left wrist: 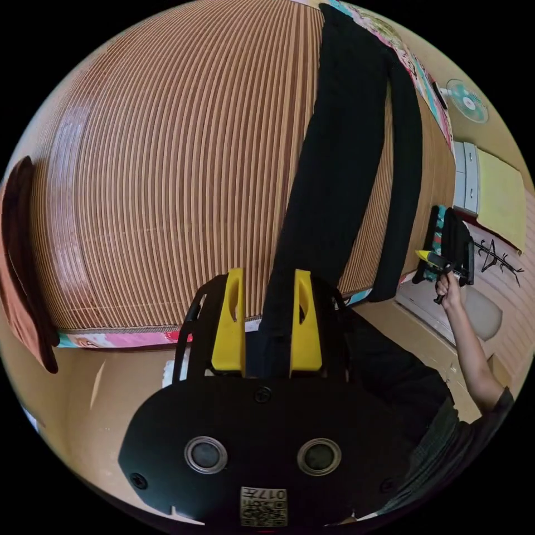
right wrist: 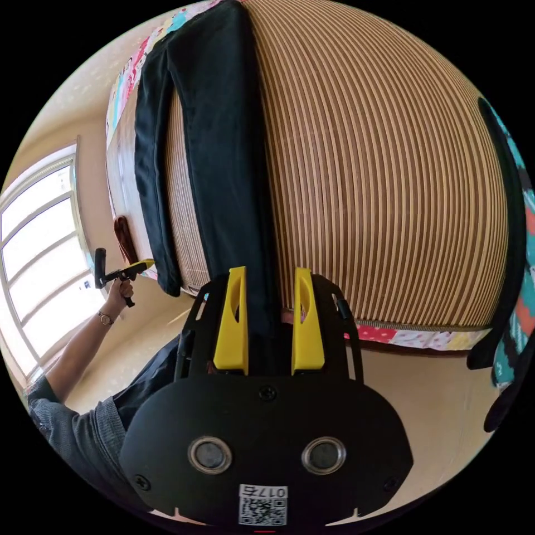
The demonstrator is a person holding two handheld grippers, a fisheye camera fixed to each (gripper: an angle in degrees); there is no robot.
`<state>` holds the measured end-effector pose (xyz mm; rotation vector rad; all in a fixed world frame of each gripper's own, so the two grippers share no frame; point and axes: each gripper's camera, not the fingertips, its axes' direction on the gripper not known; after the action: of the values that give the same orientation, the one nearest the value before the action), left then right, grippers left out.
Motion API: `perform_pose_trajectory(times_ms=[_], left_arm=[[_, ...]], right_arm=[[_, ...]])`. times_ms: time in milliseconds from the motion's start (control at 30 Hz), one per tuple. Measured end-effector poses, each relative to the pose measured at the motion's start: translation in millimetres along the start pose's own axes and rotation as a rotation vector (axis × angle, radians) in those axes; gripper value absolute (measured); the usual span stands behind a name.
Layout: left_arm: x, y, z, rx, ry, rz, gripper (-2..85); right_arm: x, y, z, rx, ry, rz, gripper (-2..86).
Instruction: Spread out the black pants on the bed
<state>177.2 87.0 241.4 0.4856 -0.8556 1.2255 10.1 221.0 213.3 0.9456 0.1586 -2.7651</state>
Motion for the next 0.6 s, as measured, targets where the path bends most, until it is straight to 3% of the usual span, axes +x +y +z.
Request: perform_pose_trajectory(times_ms=[133, 233, 333, 467, 600], left_arm=[[0.9, 13.4, -15.1, 0.058, -0.091, -0.024, 10.8], [-3.6, 8.3, -44.4, 0.06, -0.135, -0.074, 8.3], [-5.9, -0.5, -59.3, -0.096, -0.018, -0.058, 3.1], [-13.6, 27.6, -83.8, -0.055, 0.482, 0.004, 2.3], [-50.8, 76.4, -97.9, 0.024, 0.398, -0.259, 2.9]], right_arm=[[7.2, 13.8, -3.0, -0.019, -0.026, -0.004, 11.4], [7.0, 5.1, -27.0, -0.082, 0.035, -0.007, 5.6], [11.3, 5.9, -53.8, -0.106, -0.047, -0.085, 4.0], [45.7, 25.9, -93.1, -0.075, -0.355, -0.117, 3.4], [82.8, 48.5, -122.0, -0.051, -0.31, 0.011, 3.1]])
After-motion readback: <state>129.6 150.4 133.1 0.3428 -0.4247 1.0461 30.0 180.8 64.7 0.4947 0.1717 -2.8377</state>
